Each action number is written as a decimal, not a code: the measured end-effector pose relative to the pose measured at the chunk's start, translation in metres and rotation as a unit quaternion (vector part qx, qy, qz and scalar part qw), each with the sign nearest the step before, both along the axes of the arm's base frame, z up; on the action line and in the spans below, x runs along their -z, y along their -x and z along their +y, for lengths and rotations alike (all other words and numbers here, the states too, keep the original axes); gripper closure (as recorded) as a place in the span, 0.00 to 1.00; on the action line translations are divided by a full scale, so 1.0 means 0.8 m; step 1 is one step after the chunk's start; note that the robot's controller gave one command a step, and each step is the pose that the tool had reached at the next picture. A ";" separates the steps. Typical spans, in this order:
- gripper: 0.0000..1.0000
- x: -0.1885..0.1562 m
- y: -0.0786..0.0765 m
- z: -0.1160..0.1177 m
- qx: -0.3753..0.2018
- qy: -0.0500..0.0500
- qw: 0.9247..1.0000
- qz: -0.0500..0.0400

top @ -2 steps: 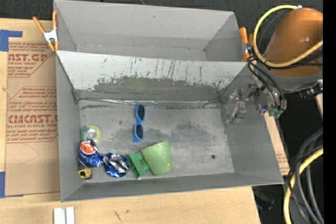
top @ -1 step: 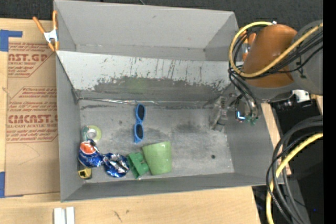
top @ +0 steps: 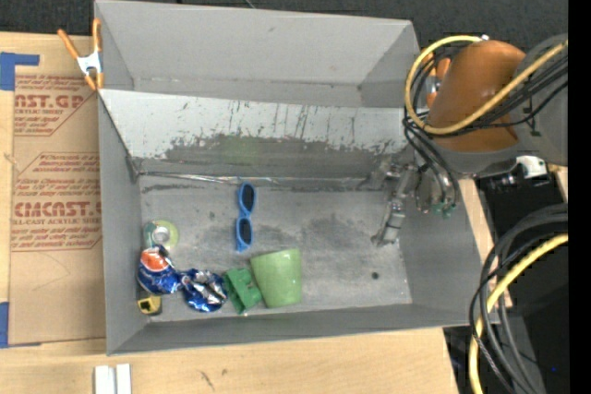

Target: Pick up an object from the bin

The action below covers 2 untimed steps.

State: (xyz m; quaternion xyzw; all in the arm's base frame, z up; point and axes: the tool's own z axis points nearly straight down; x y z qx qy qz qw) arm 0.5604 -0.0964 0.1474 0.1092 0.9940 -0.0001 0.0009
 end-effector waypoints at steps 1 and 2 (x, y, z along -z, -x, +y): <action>0.00 -0.083 -0.032 -0.002 -0.097 0.001 0.995 -0.003; 0.00 0.010 -0.006 0.073 -0.190 -0.001 0.982 0.002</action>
Offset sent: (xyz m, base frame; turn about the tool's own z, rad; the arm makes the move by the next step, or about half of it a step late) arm 0.0232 -0.0021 0.0639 -0.1928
